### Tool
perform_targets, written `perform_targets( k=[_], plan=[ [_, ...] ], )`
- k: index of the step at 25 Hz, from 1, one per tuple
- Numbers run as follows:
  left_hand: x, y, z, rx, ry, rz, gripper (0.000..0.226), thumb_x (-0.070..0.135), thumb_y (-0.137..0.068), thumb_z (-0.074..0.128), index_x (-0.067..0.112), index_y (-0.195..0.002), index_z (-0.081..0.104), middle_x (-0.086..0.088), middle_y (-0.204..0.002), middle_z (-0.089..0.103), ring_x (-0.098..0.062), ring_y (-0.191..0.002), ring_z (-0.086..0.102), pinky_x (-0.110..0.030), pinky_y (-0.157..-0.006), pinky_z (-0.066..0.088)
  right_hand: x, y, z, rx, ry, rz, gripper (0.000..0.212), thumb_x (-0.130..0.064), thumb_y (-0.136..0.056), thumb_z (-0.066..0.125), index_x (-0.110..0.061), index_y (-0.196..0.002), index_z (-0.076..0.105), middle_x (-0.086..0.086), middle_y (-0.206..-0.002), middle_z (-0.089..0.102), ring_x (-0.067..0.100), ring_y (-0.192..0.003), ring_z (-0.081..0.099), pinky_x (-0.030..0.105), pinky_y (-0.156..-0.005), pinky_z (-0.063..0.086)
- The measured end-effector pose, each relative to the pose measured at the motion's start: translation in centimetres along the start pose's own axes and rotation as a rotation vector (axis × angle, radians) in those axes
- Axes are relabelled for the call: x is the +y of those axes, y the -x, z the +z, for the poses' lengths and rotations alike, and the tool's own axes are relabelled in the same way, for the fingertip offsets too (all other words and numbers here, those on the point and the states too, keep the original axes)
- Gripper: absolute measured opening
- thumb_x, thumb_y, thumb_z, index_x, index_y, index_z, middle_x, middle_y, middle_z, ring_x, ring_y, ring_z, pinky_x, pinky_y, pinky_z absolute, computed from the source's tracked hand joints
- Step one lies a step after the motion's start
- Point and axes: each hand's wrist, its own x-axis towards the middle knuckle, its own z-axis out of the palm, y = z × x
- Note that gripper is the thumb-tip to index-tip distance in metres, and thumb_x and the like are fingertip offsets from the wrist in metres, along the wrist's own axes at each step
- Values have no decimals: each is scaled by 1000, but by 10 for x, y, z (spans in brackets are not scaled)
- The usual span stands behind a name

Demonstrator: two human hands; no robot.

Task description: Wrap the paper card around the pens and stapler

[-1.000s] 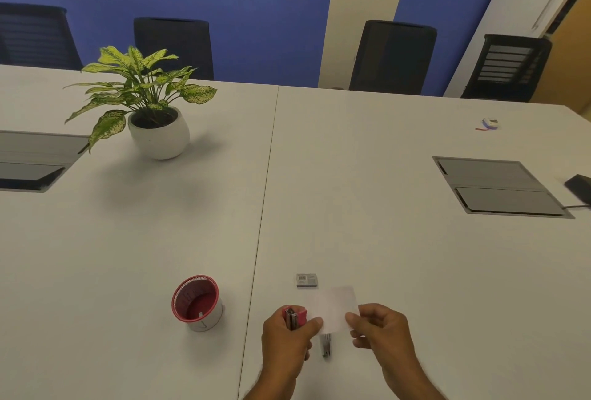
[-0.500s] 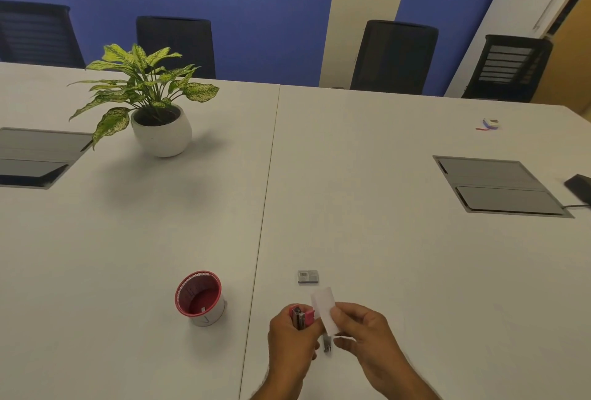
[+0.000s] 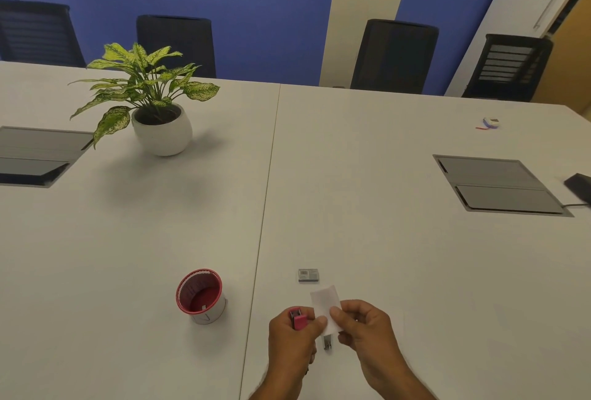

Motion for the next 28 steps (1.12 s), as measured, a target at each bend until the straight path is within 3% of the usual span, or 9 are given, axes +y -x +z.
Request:
perform_targets(
  k=[3, 7, 12, 15, 18, 24, 28],
  plan=[
    [0, 0, -1, -4, -21, 11, 11, 8, -79, 77, 6, -86, 68, -10, -58, 63, -16, -37, 46, -22, -40, 41, -5, 3, -2, -72, -14, 45, 9, -9, -85, 71, -4, -90, 75, 13, -82, 76, 18, -65, 67, 29, -60, 52],
    [2, 2, 0, -32, -64, 11, 12, 10, -80, 76, 4, -85, 67, -10, -57, 61, -14, -37, 47, -20, -37, 38, -6, 1, -5, -54, 23, 51, 7, -5, -83, 70, 1, -82, 75, 14, -71, 72, 15, -51, 60, 30, -55, 48],
    [7, 0, 2, -57, -76, 1, 13, 6, -78, 77, 2, -85, 67, -11, -59, 59, -15, -38, 45, -20, -38, 39, -10, -1, -4, -72, -48, 45, 15, -13, -88, 66, -2, -94, 75, 12, -91, 78, 24, -79, 71, 33, -65, 56],
    [9, 0, 4, -76, -83, 1, 14, 4, -78, 77, 1, -85, 66, -11, -60, 58, -16, -38, 44, -20, -37, 38, -11, -4, -4, -13, -86, 42, 14, -7, -86, 67, 4, -89, 74, 18, -90, 77, 29, -79, 73, 45, -78, 59],
    [9, 0, 5, -71, -80, -16, 14, 4, -77, 77, 3, -84, 66, -11, -58, 58, -16, -39, 45, -21, -39, 40, -12, -5, -3, 12, -92, 50, 13, -6, -84, 68, 5, -87, 74, 20, -92, 76, 32, -81, 71, 47, -80, 59],
    [7, 0, 6, -87, -119, -56, 17, 6, -75, 78, 2, -87, 67, -12, -60, 58, -16, -40, 46, -20, -40, 41, -14, -6, -6, 86, -91, 40, 7, -4, -85, 67, -1, -87, 74, 17, -96, 75, 29, -80, 70, 43, -72, 59],
    [4, 1, 6, -12, -156, 0, 12, 12, -75, 80, 12, -80, 69, -6, -68, 68, -16, -51, 55, -22, -48, 46, -14, 0, -2, 155, 154, -104, 21, -25, -76, 80, -24, -96, 73, 1, -97, 70, 21, -92, 66, 37, -79, 56]
  ],
)
